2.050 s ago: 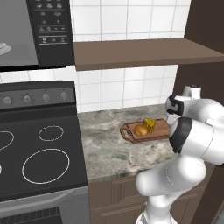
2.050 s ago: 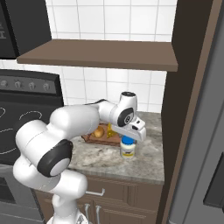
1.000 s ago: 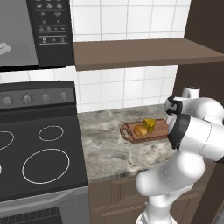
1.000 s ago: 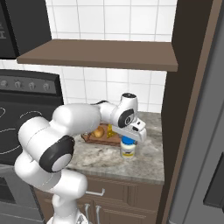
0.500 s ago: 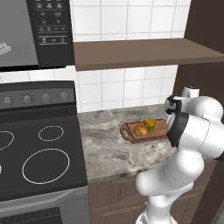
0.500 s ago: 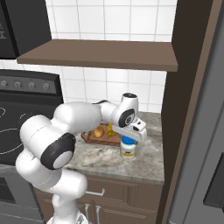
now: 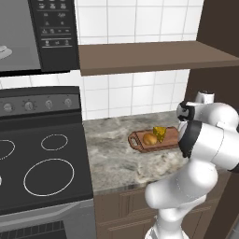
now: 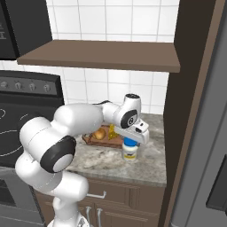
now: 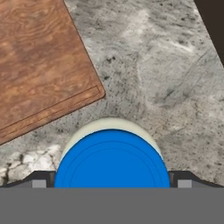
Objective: Retrieve the reheated potato from the microwave, then place the potato, cheese, and condiment on the cutting board.
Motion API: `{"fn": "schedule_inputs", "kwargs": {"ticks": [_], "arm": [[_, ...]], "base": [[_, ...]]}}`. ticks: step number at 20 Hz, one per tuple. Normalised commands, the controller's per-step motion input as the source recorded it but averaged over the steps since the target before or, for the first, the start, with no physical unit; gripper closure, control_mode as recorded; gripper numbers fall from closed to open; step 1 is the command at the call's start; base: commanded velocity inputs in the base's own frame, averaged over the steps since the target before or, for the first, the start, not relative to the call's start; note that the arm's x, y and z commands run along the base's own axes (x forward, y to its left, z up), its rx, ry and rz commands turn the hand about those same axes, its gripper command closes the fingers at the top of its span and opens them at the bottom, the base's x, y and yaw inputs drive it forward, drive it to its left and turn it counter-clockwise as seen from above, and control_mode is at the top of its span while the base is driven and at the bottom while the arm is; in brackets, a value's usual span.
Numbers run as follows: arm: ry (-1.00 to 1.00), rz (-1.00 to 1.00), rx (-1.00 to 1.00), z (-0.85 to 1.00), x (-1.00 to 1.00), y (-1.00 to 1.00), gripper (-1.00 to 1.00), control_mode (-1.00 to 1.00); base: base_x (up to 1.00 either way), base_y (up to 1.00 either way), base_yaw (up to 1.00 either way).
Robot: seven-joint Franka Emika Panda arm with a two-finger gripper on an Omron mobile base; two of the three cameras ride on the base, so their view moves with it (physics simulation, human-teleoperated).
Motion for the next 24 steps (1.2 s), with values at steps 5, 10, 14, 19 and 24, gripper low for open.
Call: {"fn": "schedule_inputs", "kwargs": {"ticks": [5,10,14,19,24], "arm": [[-0.01,0.0,0.0,0.32,-0.12,0.0,1.0,-1.0],[0.01,0.0,0.0,0.42,0.1,0.0,1.0,-1.0],[0.0,0.0,0.02,0.25,0.35,0.04,1.0,-1.0],[0.04,0.0,0.07,0.11,0.39,0.03,1.0,-1.0],[0.07,0.0,0.08,0.07,0.35,0.02,1.0,-1.0]], "base": [[0.0,0.0,0.0],[0.0,0.0,0.0],[0.0,0.0,0.0],[0.0,0.0,0.0],[0.0,0.0,0.0]]}}
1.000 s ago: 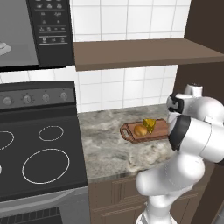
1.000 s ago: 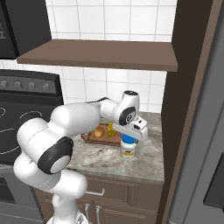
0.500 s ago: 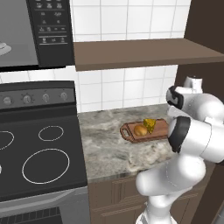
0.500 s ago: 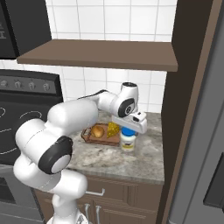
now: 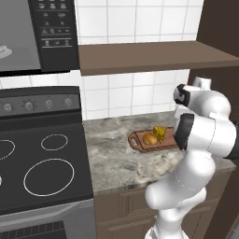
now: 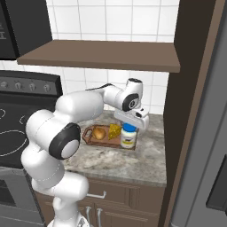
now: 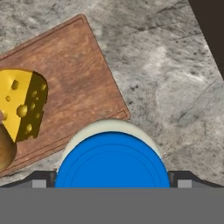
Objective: Retrieve the reheated potato from the microwave, then place the potato, cheese, and condiment on the cutting board.
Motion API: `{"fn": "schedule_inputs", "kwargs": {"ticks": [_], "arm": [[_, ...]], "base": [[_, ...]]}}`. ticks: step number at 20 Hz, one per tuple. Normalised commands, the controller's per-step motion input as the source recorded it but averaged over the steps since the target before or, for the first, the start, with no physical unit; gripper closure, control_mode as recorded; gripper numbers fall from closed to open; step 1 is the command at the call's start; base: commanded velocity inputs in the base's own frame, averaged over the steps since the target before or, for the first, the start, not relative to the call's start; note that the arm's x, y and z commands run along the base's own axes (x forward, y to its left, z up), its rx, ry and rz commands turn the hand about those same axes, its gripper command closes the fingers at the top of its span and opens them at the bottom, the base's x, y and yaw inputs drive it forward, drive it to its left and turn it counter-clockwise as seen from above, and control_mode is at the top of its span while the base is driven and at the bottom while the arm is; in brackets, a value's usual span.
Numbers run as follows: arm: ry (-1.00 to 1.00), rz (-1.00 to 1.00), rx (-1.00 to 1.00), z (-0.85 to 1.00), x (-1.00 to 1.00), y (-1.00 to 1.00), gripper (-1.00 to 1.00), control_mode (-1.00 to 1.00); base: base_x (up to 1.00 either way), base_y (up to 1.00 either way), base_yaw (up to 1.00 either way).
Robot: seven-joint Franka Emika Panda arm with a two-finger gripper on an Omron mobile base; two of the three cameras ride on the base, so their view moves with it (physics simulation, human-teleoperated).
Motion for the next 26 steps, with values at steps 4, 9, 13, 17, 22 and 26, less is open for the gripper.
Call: {"fn": "schedule_inputs", "kwargs": {"ticks": [4,9,13,17,22,26], "arm": [[0.03,0.0,0.01,0.0,0.34,0.04,1.0,-1.0],[0.01,0.0,0.0,0.0,0.33,0.08,1.0,-1.0],[0.0,0.0,0.0,-0.06,0.12,0.18,1.0,-1.0],[0.01,0.0,0.0,-0.18,0.1,0.18,1.0,-1.0],[0.0,0.0,0.0,-0.2,0.19,0.14,1.0,-1.0],[0.0,0.0,0.0,-0.17,0.2,0.09,1.0,-1.0]], "base": [[0.0,0.0,0.0],[0.0,0.0,0.0],[0.0,0.0,0.0],[0.0,0.0,0.0],[0.0,0.0,0.0],[0.0,0.0,0.0]]}}
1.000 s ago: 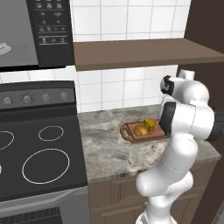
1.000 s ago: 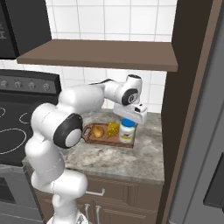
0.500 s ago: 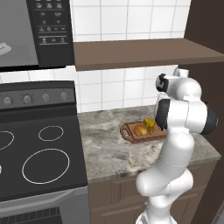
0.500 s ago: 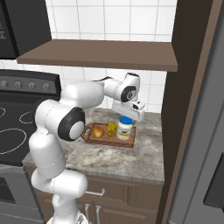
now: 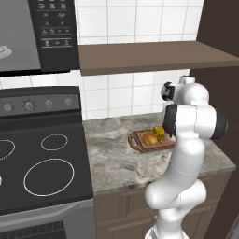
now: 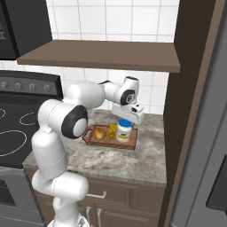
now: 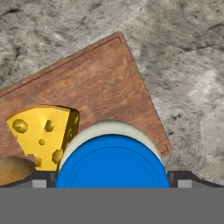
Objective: Retrieve the reheated potato from the microwave, then place the potato, cheese, and condiment on the cutting board.
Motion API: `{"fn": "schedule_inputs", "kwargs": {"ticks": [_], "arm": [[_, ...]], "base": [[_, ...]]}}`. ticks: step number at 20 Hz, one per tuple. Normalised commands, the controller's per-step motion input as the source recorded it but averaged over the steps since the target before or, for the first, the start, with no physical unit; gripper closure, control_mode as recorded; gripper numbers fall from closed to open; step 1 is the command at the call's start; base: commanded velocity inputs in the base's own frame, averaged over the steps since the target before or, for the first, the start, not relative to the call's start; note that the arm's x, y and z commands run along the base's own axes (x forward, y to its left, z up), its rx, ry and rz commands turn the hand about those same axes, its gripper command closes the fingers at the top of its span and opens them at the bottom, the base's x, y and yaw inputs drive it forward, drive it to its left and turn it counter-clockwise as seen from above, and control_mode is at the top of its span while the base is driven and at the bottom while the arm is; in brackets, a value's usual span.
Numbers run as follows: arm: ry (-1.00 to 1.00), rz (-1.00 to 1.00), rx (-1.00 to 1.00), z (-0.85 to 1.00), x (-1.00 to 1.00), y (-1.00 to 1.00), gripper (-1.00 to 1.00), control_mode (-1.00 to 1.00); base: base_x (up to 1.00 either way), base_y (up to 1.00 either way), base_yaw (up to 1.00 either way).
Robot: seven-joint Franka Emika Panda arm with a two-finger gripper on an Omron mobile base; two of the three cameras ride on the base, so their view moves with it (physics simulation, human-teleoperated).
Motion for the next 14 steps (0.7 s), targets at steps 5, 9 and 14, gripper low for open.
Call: {"fn": "schedule_inputs", "kwargs": {"ticks": [5,9,14], "arm": [[0.0,0.0,0.0,-0.16,0.11,0.03,1.0,-1.0],[0.0,0.0,0.0,-0.11,0.12,0.0,1.0,-1.0],[0.0,0.0,0.0,-0.07,0.13,-0.03,1.0,-1.0]], "base": [[0.0,0.0,0.0],[0.0,0.0,0.0],[0.0,0.0,0.0]]}}
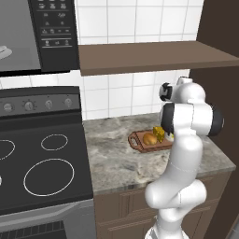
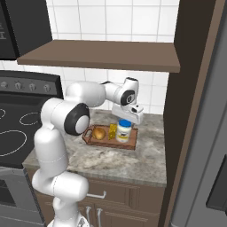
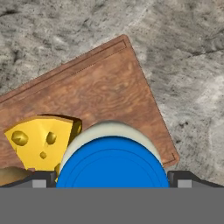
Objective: Retrieve the reheated potato from the microwave, then place the potato, cheese, and condiment on the cutting board.
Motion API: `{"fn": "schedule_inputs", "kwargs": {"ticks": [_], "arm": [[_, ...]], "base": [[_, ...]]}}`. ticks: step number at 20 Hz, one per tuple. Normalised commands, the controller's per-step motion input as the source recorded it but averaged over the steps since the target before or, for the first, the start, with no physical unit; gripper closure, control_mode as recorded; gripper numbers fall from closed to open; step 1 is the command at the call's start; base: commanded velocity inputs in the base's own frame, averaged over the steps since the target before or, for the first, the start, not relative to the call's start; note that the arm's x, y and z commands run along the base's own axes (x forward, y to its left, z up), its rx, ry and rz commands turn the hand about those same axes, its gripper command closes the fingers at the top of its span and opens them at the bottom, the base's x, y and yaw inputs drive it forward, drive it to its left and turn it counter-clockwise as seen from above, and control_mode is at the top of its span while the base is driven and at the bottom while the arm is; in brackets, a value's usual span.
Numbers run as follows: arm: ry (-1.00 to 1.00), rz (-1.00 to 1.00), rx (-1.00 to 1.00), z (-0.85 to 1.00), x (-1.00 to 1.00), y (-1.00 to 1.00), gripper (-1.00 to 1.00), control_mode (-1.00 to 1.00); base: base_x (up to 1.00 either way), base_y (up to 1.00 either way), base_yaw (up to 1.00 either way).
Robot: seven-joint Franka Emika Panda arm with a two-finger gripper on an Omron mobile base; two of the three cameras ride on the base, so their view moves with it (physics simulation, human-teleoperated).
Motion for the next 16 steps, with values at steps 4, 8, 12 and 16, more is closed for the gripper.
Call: {"fn": "schedule_inputs", "kwargs": {"ticks": [4,8,12,16], "arm": [[0.0,0.0,-0.01,-0.14,0.01,-0.02,1.0,-1.0],[0.0,0.0,-0.03,-0.2,-0.15,0.0,1.0,-1.0],[0.0,0.0,-0.05,-0.17,-0.05,0.0,-1.0,-1.0],[0.0,0.0,0.0,-0.01,-0.11,0.0,-1.0,-1.0]], "base": [[0.0,0.0,0.0],[0.0,0.0,0.0],[0.0,0.0,0.0],[0.0,0.0,0.0]]}}
